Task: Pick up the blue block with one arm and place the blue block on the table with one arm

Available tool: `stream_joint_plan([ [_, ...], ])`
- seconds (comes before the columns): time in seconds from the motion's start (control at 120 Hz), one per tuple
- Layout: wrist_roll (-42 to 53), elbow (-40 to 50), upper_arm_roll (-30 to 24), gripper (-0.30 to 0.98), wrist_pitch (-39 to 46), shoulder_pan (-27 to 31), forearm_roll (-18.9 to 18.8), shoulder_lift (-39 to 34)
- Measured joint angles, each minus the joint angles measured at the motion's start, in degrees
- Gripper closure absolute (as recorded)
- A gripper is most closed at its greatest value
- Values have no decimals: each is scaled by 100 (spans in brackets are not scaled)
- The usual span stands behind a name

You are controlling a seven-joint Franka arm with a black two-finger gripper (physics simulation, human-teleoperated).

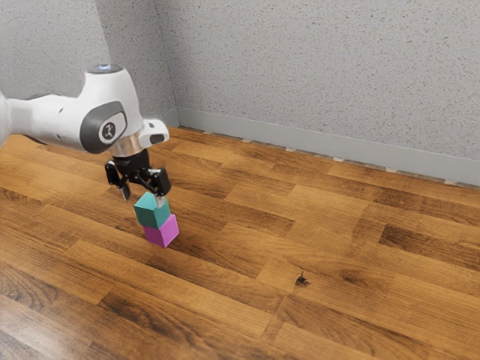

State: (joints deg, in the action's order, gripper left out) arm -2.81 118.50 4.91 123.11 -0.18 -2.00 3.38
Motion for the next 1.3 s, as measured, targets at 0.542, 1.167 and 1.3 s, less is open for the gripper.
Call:
stream_joint_plan([
  [0.542,1213,86,206,0,288,-22,99,-82],
  [1.167,2103,-238,345,0,606,43,718,578],
  [1.3,2207,-263,431,0,638,48,743,675],
])
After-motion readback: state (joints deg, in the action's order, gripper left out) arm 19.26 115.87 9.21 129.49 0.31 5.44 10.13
